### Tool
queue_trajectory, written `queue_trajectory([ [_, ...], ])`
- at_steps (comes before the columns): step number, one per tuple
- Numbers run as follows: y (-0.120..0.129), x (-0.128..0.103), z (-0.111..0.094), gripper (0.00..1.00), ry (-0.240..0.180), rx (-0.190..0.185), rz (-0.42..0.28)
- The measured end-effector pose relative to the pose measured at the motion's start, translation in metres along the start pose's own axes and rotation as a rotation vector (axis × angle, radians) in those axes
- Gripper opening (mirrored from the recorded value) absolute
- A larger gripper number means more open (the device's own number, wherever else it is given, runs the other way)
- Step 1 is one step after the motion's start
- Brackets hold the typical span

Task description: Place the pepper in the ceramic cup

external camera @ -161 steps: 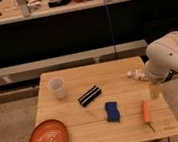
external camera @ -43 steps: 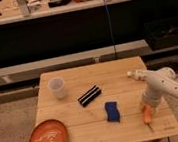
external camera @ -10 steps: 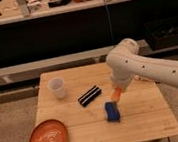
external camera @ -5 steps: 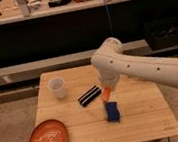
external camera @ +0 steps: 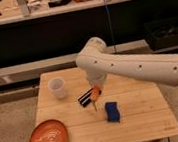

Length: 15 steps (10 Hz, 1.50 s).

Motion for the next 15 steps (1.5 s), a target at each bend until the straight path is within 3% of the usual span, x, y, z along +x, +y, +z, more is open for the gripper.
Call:
queue_trajectory([
  [2,-0.009,-0.001,0.001,0.0,0.005,0.001,-0.015],
  [5,-0.044,-0.006,0.002,0.0,0.009,0.023,-0.047],
  [7,-0.048,-0.004,0.002,0.0,0.012,0.016,-0.056],
  [10,-0.083,-0.012,0.003,0.0,0.023,0.034,-0.091],
  [15,-0.113,-0.013,0.008,0.0,0.036,0.045,-0.124],
])
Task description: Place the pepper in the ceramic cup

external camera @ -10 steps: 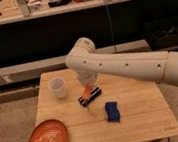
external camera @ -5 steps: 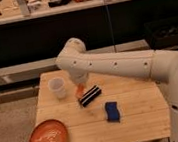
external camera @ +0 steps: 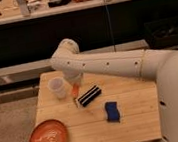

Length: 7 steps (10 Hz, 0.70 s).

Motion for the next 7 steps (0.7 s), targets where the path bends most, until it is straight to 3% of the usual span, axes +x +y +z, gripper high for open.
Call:
queue_trajectory([
  [7,-0.022,0.011,0.004,0.0,0.017,0.008,-0.02],
])
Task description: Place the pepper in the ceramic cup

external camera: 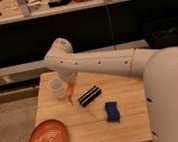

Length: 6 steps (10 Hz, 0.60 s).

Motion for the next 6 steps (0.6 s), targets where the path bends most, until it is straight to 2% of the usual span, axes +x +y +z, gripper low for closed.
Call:
queue_trajectory([
  [3,-0.027,-0.003,0.001,0.0,0.004,0.008,-0.029],
  [6,-0.032,0.001,0.002,0.0,0.01,0.004,-0.033],
])
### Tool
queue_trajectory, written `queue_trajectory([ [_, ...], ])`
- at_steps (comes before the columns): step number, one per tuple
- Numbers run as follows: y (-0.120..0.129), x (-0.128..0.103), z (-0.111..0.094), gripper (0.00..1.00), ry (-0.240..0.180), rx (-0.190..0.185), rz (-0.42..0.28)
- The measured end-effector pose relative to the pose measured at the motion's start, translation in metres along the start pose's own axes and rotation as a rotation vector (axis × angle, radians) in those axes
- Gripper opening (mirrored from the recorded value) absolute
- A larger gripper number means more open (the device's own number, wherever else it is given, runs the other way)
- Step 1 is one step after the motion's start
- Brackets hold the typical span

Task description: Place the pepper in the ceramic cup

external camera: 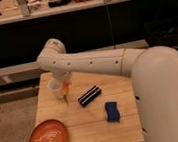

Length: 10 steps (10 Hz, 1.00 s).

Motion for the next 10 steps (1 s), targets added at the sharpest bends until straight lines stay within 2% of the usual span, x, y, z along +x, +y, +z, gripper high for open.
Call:
queue_trajectory([
  [2,-0.015,-0.001,-0.003,0.0,0.005,0.011,-0.016],
  [10,-0.031,0.008,0.001,0.0,0.03,0.019,-0.031],
])
